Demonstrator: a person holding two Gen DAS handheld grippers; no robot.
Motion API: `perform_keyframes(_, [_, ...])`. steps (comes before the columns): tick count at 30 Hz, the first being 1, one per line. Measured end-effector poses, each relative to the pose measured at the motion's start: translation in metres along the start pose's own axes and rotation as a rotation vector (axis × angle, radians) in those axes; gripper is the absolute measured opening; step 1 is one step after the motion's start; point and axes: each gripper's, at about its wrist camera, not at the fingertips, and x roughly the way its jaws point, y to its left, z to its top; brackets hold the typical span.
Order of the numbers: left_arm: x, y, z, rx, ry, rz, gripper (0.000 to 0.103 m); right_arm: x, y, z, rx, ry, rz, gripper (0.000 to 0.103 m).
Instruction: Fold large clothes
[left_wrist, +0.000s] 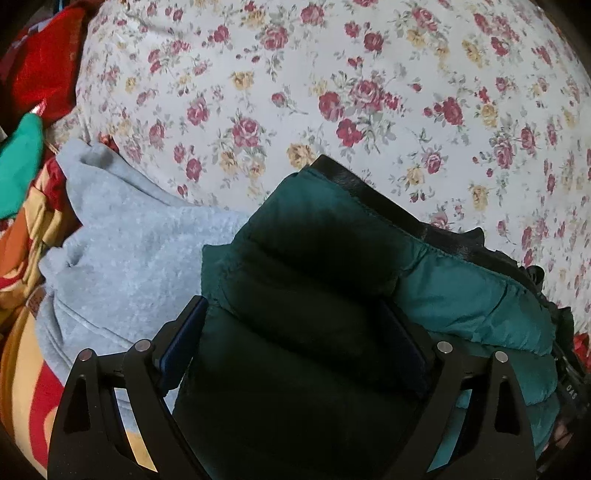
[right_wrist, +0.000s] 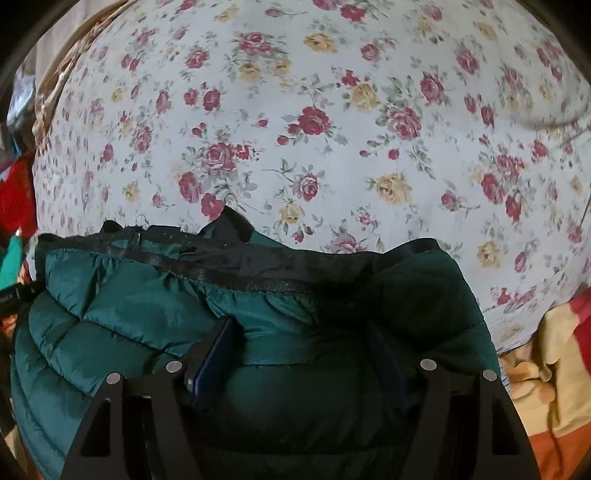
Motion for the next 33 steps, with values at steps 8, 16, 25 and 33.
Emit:
perform_keyframes(8, [0.001, 0.002, 0.0, -0.014, 0.008, -0.014, 0.094, -0.057, -0.004, -0.006, 0.025, -0.088, 0.017, 0.07])
perform_keyframes(16, [0.01, 0.005, 0.001, -0.049, 0.03, -0.03, 0.1, -0.028, -0.037, -0.021, 0.138, -0.041, -0.012, 0.07])
perform_keyframes(25, [-0.032, 0.019, -0.008, -0.027, -0.022, -0.025, 0.099, -0.071, -0.022, -0.019, 0.115, -0.064, 0.011, 0.07])
perform_keyframes(33, [-0.077, 0.03, -0.037, 0.0, -0.087, -0.04, 0.099, -0.104, -0.013, -0.048, 0.109, -0.063, 0.036, 0.07])
